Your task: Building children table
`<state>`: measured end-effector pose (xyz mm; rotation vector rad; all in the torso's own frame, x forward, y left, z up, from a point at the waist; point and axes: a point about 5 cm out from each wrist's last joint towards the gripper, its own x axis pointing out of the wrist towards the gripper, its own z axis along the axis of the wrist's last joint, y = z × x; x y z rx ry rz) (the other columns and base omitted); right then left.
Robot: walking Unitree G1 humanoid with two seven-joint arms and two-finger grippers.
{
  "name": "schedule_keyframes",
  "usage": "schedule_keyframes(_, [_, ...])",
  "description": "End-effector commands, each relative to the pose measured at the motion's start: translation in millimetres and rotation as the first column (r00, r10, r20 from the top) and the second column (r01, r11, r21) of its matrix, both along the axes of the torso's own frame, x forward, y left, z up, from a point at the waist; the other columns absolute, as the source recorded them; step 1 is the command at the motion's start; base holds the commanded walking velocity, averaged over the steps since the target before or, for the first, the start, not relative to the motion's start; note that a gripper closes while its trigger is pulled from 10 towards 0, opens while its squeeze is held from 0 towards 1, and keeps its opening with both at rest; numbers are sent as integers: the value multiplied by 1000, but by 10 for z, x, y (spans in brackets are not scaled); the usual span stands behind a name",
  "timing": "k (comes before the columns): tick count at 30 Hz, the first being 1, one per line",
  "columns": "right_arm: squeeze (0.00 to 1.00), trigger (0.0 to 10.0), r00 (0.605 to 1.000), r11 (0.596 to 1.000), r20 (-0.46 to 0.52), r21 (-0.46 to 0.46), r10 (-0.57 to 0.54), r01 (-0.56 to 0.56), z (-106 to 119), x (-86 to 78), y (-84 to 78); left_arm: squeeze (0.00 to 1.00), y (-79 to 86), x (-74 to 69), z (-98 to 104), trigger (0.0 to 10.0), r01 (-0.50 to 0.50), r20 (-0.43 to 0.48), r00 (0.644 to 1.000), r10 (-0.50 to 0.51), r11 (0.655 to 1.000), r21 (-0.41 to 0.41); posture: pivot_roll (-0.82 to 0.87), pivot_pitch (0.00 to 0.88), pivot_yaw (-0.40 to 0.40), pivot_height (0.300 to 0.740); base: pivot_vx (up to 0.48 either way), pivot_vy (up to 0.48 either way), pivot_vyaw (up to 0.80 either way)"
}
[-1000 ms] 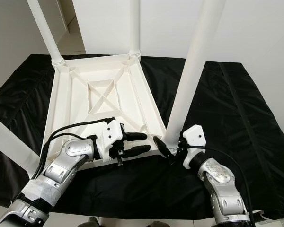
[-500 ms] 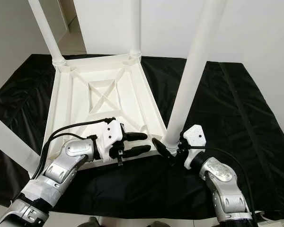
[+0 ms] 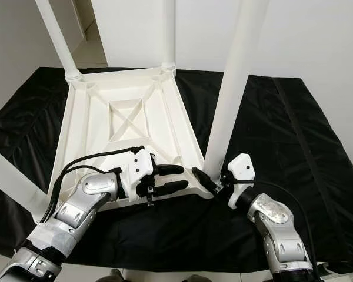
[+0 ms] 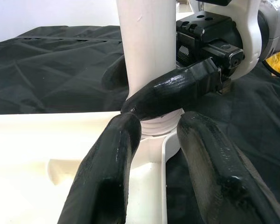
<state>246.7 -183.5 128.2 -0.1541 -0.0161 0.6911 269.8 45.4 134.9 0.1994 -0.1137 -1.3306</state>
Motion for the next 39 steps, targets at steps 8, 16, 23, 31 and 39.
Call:
schedule_keyframes(8, [0,10000,983,981,40,78,-180,177,74,-9,109,0,-3,30,-2,10000,-6,-8,1000,6,1000,-5,-58,0,19,740,0,0,0])
schedule_keyframes(16, [0,10000,895,892,37,115,-444,437,77,-78,255,0,8,40,20,10000,-2,-4,1000,2,1000,-4,-67,9,27,740,0,0,0])
schedule_keyframes(23, [0,10000,738,732,-31,106,-674,673,-5,-123,272,0,-5,58,30,10000,-2,-2,1000,2,1000,-5,-75,18,28,740,0,0,0])
schedule_keyframes(31, [0,10000,665,653,-74,140,-743,744,-21,-132,390,0,-21,71,33,10000,-4,-9,1000,4,1000,-13,-102,20,34,740,0,0,0])
schedule_keyframes(39, [1000,10000,732,715,-57,170,-679,678,43,-161,404,0,-27,88,57,10000,27,-32,999,-28,999,-16,-120,21,41,740,0,0,0])
